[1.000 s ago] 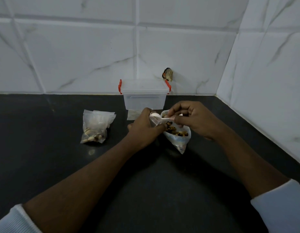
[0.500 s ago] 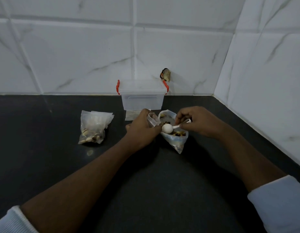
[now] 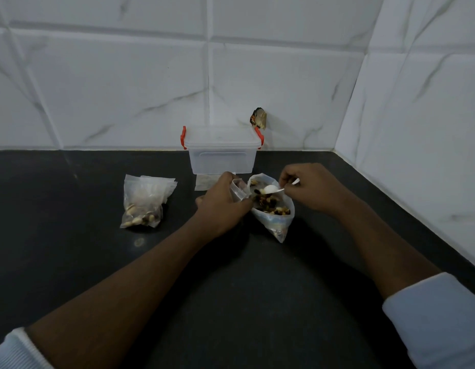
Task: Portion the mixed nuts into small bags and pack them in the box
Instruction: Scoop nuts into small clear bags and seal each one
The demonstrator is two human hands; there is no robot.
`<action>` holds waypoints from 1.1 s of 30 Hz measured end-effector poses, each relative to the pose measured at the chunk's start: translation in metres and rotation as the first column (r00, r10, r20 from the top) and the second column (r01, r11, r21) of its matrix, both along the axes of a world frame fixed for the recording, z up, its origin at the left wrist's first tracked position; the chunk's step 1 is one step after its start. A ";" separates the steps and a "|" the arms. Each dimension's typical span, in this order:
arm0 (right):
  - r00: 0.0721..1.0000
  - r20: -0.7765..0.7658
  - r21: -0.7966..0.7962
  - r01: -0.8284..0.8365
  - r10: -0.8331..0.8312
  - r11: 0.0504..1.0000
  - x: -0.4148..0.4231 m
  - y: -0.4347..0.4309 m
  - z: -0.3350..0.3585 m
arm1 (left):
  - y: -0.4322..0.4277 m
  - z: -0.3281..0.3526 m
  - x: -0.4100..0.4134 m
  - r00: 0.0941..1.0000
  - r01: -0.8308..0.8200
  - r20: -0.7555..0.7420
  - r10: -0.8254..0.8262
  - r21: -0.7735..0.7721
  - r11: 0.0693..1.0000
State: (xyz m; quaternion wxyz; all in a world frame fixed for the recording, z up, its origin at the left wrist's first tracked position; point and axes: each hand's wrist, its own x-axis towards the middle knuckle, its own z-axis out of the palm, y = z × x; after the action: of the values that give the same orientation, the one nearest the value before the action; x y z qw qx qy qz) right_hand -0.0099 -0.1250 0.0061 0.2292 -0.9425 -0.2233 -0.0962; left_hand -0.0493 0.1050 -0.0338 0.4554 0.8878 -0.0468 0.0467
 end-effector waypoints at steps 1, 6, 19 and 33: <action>1.000 0.012 0.011 0.014 -0.014 1.000 -0.002 -0.004 0.003 | 0.000 0.000 0.000 1.000 -0.001 -0.002 0.001 0.002 1.000; 0.997 -0.066 0.148 0.041 -0.032 0.988 -0.007 -0.009 0.008 | -0.001 0.000 0.002 1.000 -0.003 -0.017 0.003 0.003 1.000; 0.823 -0.567 0.644 0.422 0.028 0.638 0.003 -0.011 -0.001 | -0.002 0.002 -0.001 1.000 0.002 0.003 -0.002 0.014 1.000; 0.917 -0.225 0.515 -0.176 0.330 0.839 -0.017 0.018 0.001 | -0.002 -0.001 -0.005 0.999 0.007 0.038 -0.005 -0.038 0.999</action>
State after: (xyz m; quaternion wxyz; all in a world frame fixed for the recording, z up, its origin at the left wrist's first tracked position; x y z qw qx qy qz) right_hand -0.0269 -0.1073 0.0066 0.5000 -0.8197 -0.2778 0.0293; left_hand -0.0539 0.1034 -0.0345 0.4716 0.8777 -0.0572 0.0628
